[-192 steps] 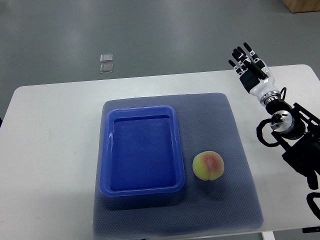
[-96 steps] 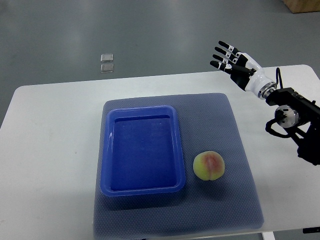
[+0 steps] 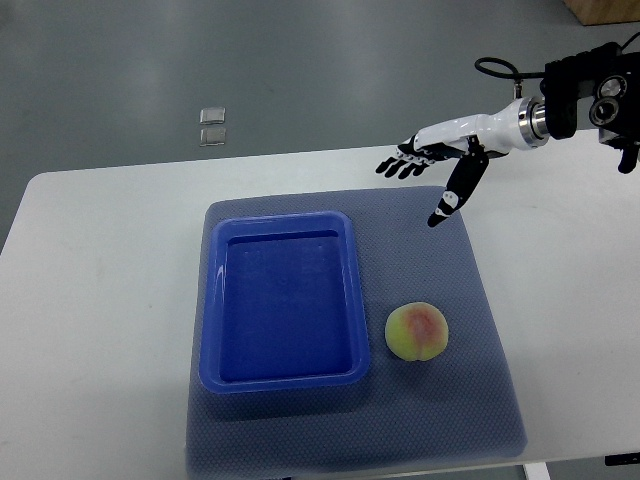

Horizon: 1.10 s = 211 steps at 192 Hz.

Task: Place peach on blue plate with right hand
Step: 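Reach the open right hand toward the peach beside the blue tray, then lower the right hand around the peach and close its fingers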

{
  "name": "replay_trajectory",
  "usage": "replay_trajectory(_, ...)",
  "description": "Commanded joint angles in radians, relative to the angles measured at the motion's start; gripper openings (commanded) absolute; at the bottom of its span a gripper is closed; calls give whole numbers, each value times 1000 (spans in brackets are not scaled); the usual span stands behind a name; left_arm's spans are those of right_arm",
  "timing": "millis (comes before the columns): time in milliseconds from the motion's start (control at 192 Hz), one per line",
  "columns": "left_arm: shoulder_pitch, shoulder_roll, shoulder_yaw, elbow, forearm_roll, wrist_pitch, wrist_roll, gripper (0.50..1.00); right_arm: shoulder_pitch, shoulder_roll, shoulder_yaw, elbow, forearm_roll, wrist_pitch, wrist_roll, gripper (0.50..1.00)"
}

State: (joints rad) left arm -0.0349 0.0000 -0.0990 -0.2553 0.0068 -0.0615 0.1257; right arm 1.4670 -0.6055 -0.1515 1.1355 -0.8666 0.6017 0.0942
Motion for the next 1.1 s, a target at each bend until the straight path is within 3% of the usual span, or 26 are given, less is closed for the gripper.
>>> replay_trajectory(0, 0, 0, -1, -22, 1, 0, 2, 1000, 141, 4, -184, 96, -2, 9, -4, 932)
replay_trajectory(188, -2, 0, -2, -28, -1, 0, 0, 1000, 239, 18, -266, 214, 6, 9, -34, 930)
replay_trajectory(339, 0, 0, -2, -27, -2, 0, 0, 1000, 245, 44, -278, 233, 6, -6, -36, 930)
replay_trajectory(500, 0, 0, -2, -21, -2, 0, 0, 1000, 231, 50, -278, 267, 9, -79, -36, 928)
replay_trajectory(1095, 0, 0, -2, -16, -5, 0, 0, 1000, 73, 44, -269, 276, 6, -120, -36, 928)
